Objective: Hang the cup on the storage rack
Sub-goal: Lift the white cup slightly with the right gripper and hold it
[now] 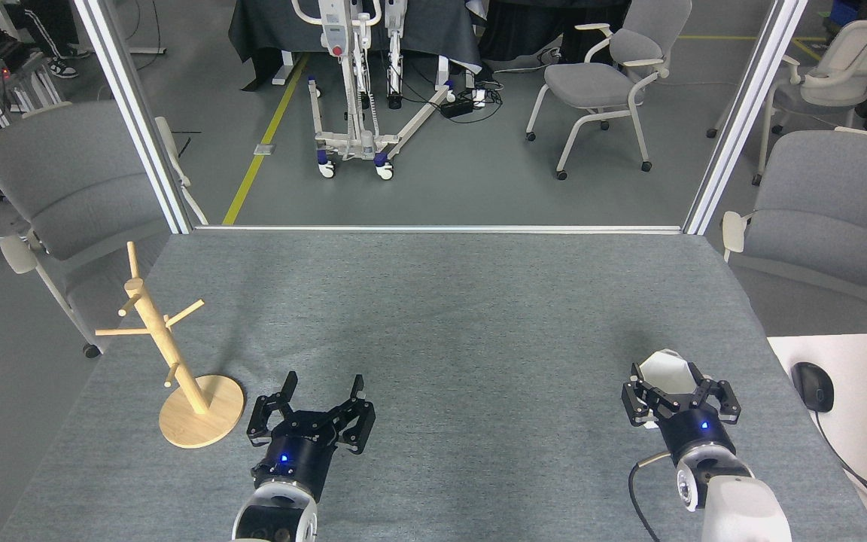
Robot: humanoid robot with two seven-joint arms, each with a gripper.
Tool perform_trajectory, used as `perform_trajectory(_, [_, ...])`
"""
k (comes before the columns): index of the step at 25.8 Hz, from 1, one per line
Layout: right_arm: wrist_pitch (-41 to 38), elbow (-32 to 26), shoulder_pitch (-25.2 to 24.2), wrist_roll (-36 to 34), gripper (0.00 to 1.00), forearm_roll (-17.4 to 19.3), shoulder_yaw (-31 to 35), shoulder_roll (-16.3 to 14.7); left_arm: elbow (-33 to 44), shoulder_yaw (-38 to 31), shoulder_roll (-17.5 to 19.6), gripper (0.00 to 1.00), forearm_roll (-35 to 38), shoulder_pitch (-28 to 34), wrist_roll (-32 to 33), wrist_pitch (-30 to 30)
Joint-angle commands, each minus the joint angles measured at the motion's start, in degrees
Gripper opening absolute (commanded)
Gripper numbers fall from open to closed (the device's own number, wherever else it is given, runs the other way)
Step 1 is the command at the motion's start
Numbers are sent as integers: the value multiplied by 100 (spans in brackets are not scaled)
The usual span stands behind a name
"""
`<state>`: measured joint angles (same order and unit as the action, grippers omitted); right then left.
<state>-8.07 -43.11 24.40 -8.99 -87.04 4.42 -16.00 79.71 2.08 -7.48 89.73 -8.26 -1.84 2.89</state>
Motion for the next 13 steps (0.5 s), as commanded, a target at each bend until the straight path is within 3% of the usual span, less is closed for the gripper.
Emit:
perform_trajectory(1, [-90, 119, 4, 56, 16, -6, -2, 0, -8, -6, 1, 99, 0, 0, 0, 1])
perform_trajectory(4, [-99, 101, 21, 143, 5, 20, 24, -9, 1, -6, 1, 99, 0, 0, 0, 1])
perform_trajectory(7, [-283, -22, 57, 618, 5, 152, 68, -97, 10, -6, 1, 99, 0, 0, 9, 27])
perform_trajectory(13, [-573, -541, 197, 1769, 0, 934, 94, -316, 36, 3, 1, 99, 0, 0, -44, 62])
